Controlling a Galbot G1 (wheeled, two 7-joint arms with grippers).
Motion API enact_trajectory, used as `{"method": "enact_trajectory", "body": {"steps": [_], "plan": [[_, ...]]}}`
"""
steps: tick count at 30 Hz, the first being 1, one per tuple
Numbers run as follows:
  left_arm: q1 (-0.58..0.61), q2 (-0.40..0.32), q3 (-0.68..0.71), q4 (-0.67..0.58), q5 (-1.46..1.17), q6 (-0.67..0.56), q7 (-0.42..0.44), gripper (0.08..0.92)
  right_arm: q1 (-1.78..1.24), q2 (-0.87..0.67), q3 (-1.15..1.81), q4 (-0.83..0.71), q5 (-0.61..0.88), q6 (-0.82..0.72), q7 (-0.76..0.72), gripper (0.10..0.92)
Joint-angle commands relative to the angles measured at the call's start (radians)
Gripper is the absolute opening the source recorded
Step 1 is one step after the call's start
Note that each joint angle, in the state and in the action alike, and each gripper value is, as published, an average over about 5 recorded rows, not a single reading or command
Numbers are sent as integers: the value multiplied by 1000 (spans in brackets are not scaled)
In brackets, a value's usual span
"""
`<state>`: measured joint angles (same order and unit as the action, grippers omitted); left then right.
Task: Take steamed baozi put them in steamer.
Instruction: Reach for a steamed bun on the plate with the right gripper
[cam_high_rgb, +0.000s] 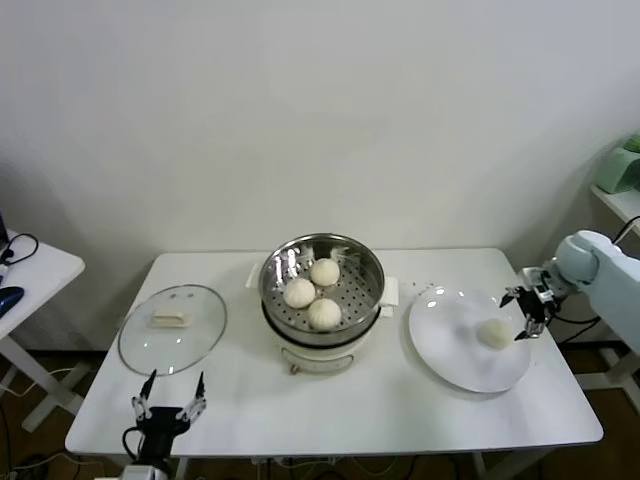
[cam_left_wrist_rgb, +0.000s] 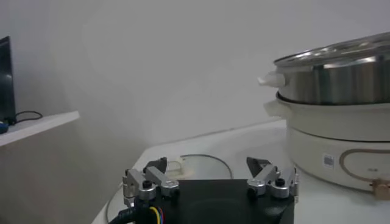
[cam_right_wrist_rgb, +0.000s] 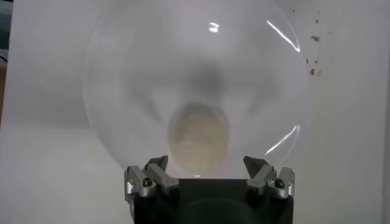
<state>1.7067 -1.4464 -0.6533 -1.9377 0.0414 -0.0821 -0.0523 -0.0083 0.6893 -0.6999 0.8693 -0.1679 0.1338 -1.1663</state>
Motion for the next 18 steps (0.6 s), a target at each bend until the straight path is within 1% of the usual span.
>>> {"method": "enact_trajectory", "body": {"steps": [1, 10, 18], "plan": [[8, 0, 2, -2, 12, 1, -1, 823, -55, 94, 54, -85, -53, 8, 1, 823], [5, -1, 4, -3, 17, 0, 0, 823, -53, 126, 59, -153, -87, 21, -2, 823], [8, -4, 6, -5, 20, -1, -1, 823, -52, 128, 60, -158, -90, 21, -7, 823]]}}
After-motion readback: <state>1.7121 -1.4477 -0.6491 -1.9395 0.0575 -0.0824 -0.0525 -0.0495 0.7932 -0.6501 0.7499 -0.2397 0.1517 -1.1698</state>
